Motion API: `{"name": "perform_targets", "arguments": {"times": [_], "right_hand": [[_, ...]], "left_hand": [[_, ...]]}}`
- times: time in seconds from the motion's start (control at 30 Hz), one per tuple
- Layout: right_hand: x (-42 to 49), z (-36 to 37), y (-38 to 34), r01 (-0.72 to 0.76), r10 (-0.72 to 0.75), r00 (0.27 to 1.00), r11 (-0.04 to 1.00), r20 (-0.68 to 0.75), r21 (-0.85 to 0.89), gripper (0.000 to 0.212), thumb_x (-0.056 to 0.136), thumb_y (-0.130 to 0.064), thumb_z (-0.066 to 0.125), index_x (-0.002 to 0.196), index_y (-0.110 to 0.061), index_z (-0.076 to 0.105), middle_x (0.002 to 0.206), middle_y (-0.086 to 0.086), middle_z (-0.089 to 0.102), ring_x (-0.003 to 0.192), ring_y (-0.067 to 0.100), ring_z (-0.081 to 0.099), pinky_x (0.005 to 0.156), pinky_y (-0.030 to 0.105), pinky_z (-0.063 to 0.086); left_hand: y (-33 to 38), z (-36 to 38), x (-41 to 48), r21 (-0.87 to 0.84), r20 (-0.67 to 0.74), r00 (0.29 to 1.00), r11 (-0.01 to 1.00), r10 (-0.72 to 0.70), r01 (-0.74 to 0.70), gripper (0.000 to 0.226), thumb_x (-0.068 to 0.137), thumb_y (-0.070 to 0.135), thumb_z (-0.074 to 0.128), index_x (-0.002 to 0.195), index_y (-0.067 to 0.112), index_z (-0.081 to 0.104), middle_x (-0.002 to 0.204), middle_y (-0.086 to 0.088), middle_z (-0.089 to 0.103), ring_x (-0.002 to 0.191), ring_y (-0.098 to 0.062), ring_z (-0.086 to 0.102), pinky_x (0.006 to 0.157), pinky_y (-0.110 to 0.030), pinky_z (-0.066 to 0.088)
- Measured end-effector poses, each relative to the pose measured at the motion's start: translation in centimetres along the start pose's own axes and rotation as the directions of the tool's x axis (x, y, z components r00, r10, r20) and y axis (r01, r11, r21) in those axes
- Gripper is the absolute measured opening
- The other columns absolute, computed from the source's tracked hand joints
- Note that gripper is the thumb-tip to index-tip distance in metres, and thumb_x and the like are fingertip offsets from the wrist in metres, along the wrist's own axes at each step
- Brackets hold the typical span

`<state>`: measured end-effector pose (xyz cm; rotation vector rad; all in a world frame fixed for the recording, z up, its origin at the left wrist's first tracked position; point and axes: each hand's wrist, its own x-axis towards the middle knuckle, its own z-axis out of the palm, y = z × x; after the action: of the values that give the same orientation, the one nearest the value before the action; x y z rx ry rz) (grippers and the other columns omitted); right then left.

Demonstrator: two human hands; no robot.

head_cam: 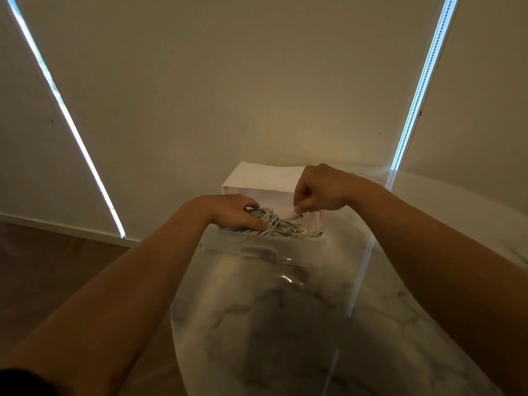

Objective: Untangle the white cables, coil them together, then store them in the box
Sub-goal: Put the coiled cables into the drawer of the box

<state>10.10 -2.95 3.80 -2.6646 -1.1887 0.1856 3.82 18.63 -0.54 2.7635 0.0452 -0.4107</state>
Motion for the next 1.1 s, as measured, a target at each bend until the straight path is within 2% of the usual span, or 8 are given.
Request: {"name": "perform_targets", "arguments": {"times": [0.13,0.23,0.47,0.57,0.67,0.8,0.93,1.1], "right_hand": [[-0.4,0.1,-0.7,0.007,0.007,0.987,0.996,0.159,-0.087,0.014,0.075,-0.034,0.082,0.082,-0.022,0.079,0.076,-0.014,0.073,0.078,0.005,0.066,0.070,0.024,0.053],[-0.4,0.5,-1.1,-0.006,0.038,0.968,0.992,0.247,-0.128,0.016,0.071,-0.028,0.086,0.083,-0.019,0.080,0.079,-0.011,0.074,0.081,0.006,0.066,0.079,0.030,0.056],[0.5,3.4,-2.0,-0.025,0.068,0.979,0.975,0.190,-0.221,0.008,0.076,-0.001,0.071,0.074,-0.009,0.069,0.083,0.009,0.069,0.081,0.024,0.065,0.071,0.033,0.054],[0.7,4.3,-2.1,0.001,0.040,0.987,0.967,0.157,-0.256,0.005,0.081,-0.003,0.067,0.078,-0.008,0.065,0.091,0.013,0.069,0.083,0.026,0.065,0.069,0.031,0.051],[0.6,3.4,-1.6,-0.009,0.037,0.988,0.983,0.150,-0.184,0.006,0.077,-0.007,0.076,0.083,-0.007,0.074,0.088,0.006,0.073,0.082,0.019,0.066,0.067,0.026,0.051],[0.5,2.6,-1.5,0.041,-0.053,0.995,0.990,-0.090,-0.132,0.008,0.079,-0.017,0.078,0.085,-0.015,0.072,0.082,-0.003,0.061,0.079,0.015,0.060,0.070,0.026,0.047],[0.9,4.5,-1.5,0.040,-0.047,0.998,0.981,-0.035,-0.190,0.029,0.083,-0.019,0.076,0.112,-0.015,0.071,0.102,0.003,0.065,0.093,0.020,0.062,0.079,0.028,0.050],[-0.2,4.3,-1.2,0.032,-0.046,0.992,0.993,-0.116,-0.116,0.020,0.090,-0.019,0.066,0.106,-0.011,0.075,0.103,0.007,0.072,0.087,0.020,0.065,0.079,0.028,0.053]], "left_hand": [[0.1,0.1,0.1,0.007,-0.009,1.000,1.000,-0.001,0.001,0.082,0.085,0.062,0.058,0.150,0.020,0.034,0.152,-0.001,0.039,0.134,-0.019,0.042,0.109,-0.033,0.033],[0.1,0.1,0.1,0.007,-0.007,1.000,1.000,-0.004,0.004,0.081,0.085,0.062,0.058,0.150,0.020,0.034,0.152,-0.001,0.040,0.134,-0.019,0.042,0.110,-0.033,0.033],[0.2,0.3,0.4,0.011,-0.003,1.000,1.000,-0.007,0.007,0.081,0.084,0.061,0.060,0.149,0.020,0.035,0.151,-0.001,0.041,0.133,-0.020,0.043,0.111,-0.035,0.034],[0.2,0.3,0.4,0.010,-0.002,1.000,1.000,-0.008,0.008,0.083,0.084,0.062,0.060,0.150,0.020,0.034,0.152,-0.001,0.040,0.134,-0.020,0.043,0.111,-0.035,0.034],[0.0,0.3,0.4,-0.001,-0.007,1.000,1.000,-0.010,0.010,0.083,0.082,0.063,0.062,0.149,0.021,0.035,0.151,0.000,0.041,0.133,-0.018,0.044,0.110,-0.033,0.035],[-0.2,0.3,0.4,-0.016,0.003,1.000,1.000,0.002,-0.002,0.085,0.082,0.063,0.062,0.150,0.021,0.034,0.150,0.000,0.042,0.133,-0.017,0.044,0.110,-0.033,0.035],[-0.3,0.4,0.3,-0.012,-0.004,1.000,1.000,0.021,-0.021,0.089,0.077,0.066,0.064,0.149,0.024,0.033,0.147,-0.003,0.045,0.131,-0.017,0.046,0.110,-0.034,0.036],[-1.4,0.0,-1.3,-0.134,-0.153,0.985,0.986,0.076,-0.097,0.100,0.061,0.079,0.063,0.143,0.024,0.045,0.141,-0.001,0.052,0.125,-0.012,0.052,0.107,-0.035,0.042]]}}
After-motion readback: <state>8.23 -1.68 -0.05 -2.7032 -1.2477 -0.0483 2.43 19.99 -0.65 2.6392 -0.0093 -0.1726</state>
